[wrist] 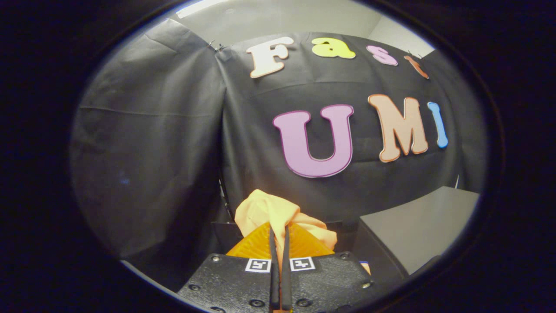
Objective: Put the clothes into the washing machine and then close the washing machine lid.
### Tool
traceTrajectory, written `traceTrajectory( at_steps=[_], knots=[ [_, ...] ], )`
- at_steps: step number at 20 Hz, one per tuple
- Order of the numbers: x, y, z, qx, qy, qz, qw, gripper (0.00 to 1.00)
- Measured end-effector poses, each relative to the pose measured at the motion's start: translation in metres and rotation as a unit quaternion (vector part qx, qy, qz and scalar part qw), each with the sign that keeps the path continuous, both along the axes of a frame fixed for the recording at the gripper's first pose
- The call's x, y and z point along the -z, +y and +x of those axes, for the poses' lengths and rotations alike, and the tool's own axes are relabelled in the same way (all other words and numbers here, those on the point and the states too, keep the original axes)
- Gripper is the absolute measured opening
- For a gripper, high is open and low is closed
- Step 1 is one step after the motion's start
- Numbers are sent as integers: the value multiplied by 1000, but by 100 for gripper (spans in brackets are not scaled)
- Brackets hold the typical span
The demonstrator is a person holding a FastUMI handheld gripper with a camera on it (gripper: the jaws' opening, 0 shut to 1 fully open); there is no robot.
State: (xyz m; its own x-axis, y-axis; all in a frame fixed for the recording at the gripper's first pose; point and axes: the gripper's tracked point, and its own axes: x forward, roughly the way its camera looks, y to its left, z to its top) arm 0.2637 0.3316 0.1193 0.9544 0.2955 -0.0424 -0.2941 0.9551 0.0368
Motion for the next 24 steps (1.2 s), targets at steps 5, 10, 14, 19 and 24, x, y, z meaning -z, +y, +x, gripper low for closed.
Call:
traceTrajectory(
  at_steps=[5,10,14,19,24],
  knots=[
    [78,4,12,-2,53,4,999,2],
    [150,0,24,7,106,4,994,2],
    [204,2,27,4,149,-13,989,2],
    [247,3,32,4,177,-20,984,2],
    [274,7,34,8,202,-30,979,3]
  ],
)
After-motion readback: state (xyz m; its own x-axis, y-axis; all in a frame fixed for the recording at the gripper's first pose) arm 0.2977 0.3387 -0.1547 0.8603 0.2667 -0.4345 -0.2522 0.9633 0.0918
